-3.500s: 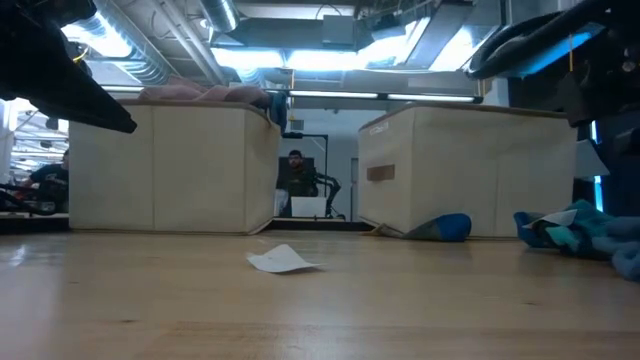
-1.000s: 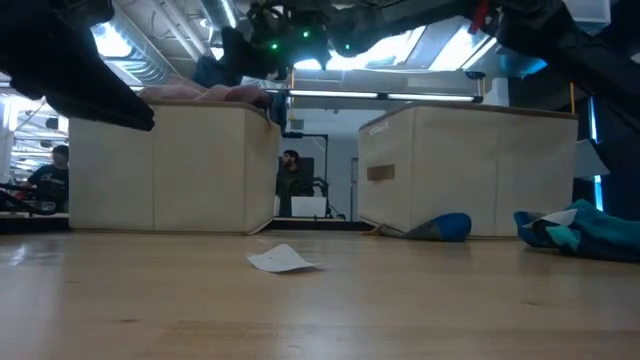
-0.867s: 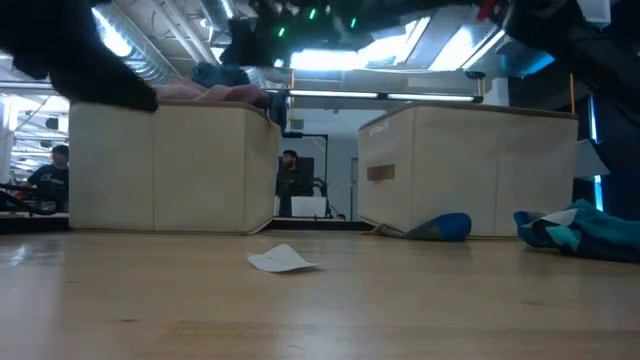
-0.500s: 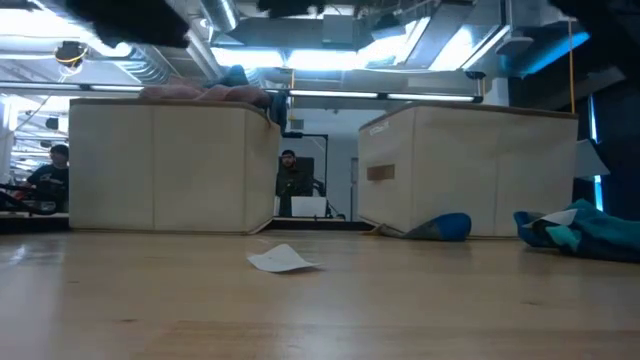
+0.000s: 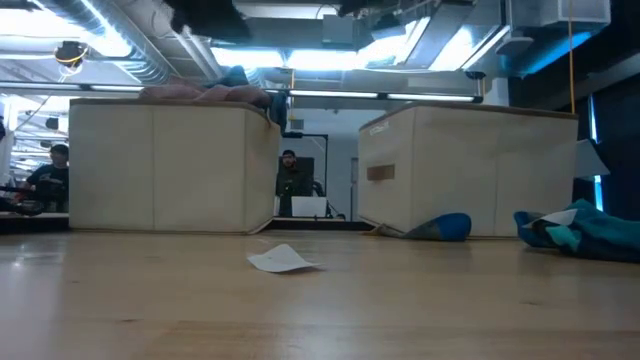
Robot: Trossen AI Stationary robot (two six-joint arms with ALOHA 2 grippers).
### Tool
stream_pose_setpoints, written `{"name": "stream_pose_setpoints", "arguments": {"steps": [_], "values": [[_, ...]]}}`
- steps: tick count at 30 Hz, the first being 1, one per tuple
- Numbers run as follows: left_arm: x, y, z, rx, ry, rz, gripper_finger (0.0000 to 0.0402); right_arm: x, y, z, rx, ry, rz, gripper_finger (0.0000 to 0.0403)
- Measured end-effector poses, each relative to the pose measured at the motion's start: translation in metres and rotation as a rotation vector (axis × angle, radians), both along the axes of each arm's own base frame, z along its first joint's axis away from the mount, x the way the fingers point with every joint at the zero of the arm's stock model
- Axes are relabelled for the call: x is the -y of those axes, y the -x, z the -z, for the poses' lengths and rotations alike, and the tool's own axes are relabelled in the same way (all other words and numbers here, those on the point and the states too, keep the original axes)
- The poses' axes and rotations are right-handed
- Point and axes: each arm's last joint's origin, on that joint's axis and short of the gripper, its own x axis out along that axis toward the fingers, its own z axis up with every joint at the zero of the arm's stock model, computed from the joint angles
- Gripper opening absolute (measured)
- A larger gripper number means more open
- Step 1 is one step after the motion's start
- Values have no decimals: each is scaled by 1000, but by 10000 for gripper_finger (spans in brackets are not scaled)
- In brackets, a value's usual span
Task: Sort clothes
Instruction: Put the blue sock into the left brown laundry organizer
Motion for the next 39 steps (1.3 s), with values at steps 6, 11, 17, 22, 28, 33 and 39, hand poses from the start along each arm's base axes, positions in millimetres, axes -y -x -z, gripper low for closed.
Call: {"name": "stream_pose_setpoints", "arguments": {"steps": [6, 11, 17, 22, 28, 33, 39], "values": [[-70, -1, 1, -42, 56, -74, 172, -3, 3, 10, -87, -91, -34, 246], [-118, 5, 26, -145, 146, -217, 172, -6, 3, 10, -94, -96, -42, 246], [-147, 14, 74, -367, 337, -317, 172, -5, 1, 13, -98, -96, -43, 246], [-157, 22, 131, -457, 435, -386, 172, -3, -3, 26, -144, -100, -48, 246], [-155, 25, 183, -512, 486, -406, 172, -1, -13, 46, -179, -94, -64, 246], [-150, 24, 179, -510, 478, -384, 172, 0, -16, 53, -187, -93, -67, 246], [-134, 27, 107, -379, 389, -317, 172, 0, -16, 53, -185, -83, -75, 246]]}}
